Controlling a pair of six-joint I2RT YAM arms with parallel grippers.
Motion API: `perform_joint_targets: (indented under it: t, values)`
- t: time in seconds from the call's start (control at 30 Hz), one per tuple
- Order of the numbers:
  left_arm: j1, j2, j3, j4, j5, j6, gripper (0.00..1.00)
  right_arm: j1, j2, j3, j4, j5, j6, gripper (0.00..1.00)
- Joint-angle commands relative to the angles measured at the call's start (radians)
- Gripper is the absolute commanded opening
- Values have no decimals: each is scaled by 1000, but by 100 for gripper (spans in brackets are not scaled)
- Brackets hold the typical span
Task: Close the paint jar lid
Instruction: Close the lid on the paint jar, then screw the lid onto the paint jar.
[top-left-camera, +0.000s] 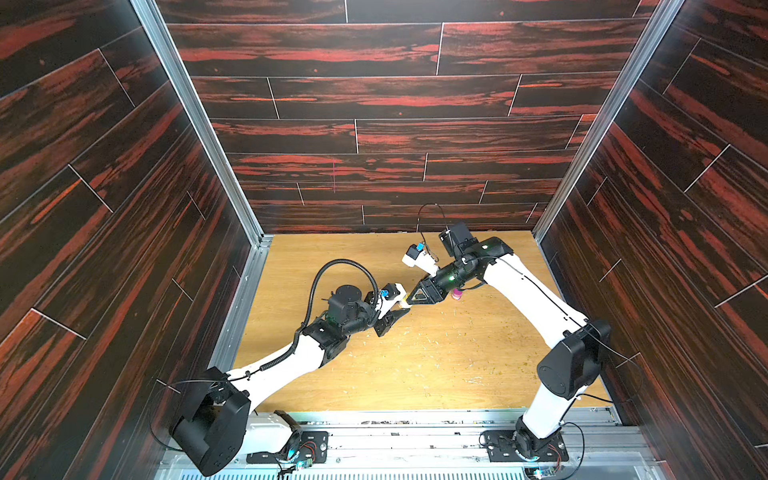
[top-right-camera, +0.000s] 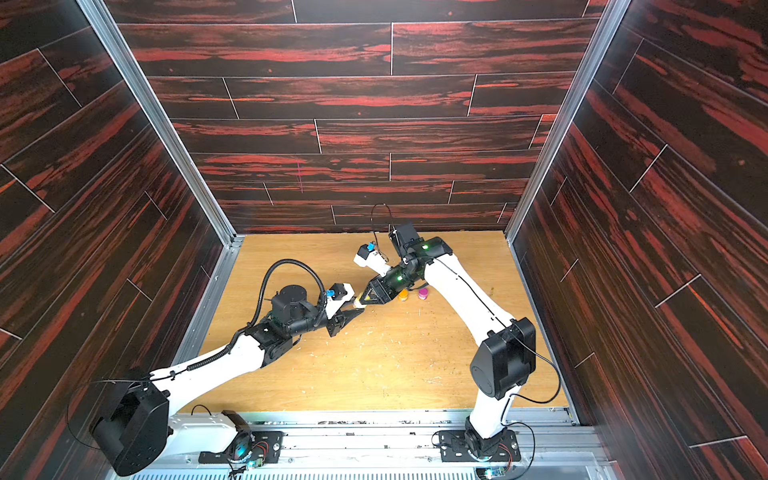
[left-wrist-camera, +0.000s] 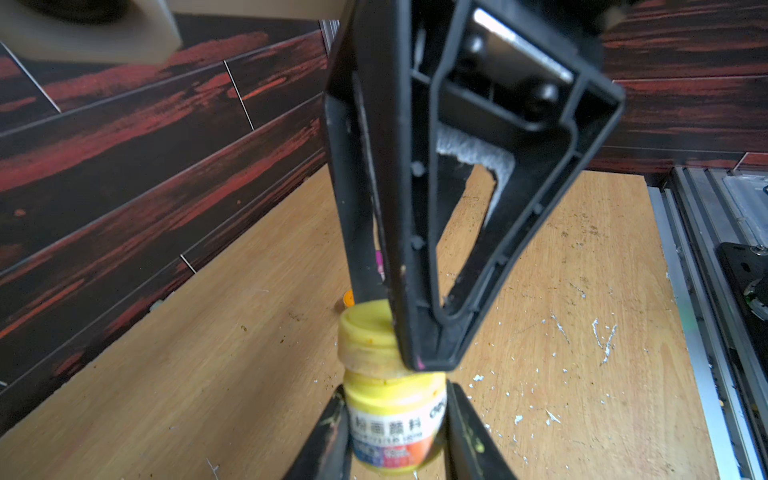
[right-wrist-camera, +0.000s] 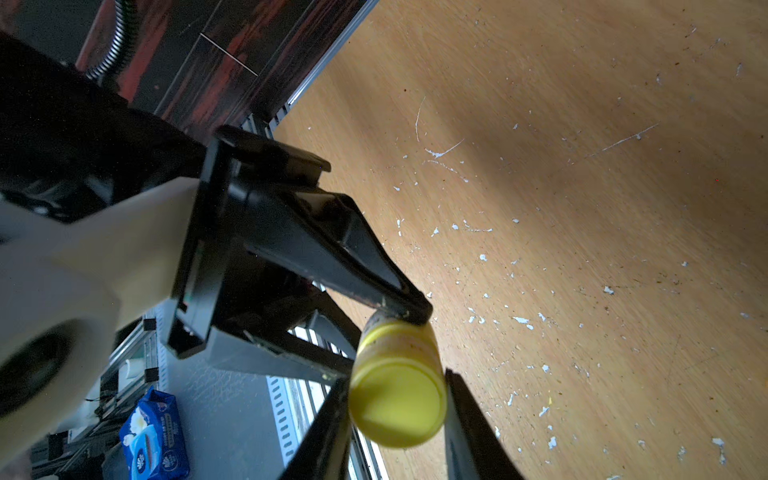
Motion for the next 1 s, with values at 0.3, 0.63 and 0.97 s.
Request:
perform_joint_targets:
  t: [0.3,0.63,0.97]
  values:
    - [-15,-48,59,80,39,26,24,102,49,-46,-11,-104,-118,26]
    - [-15,-55,60,104,15,21,24,106,38,-117,56,-188,-166,26]
    - [-41,0,29,299,-236,46,23,149,86,-125,195,-127,199,26]
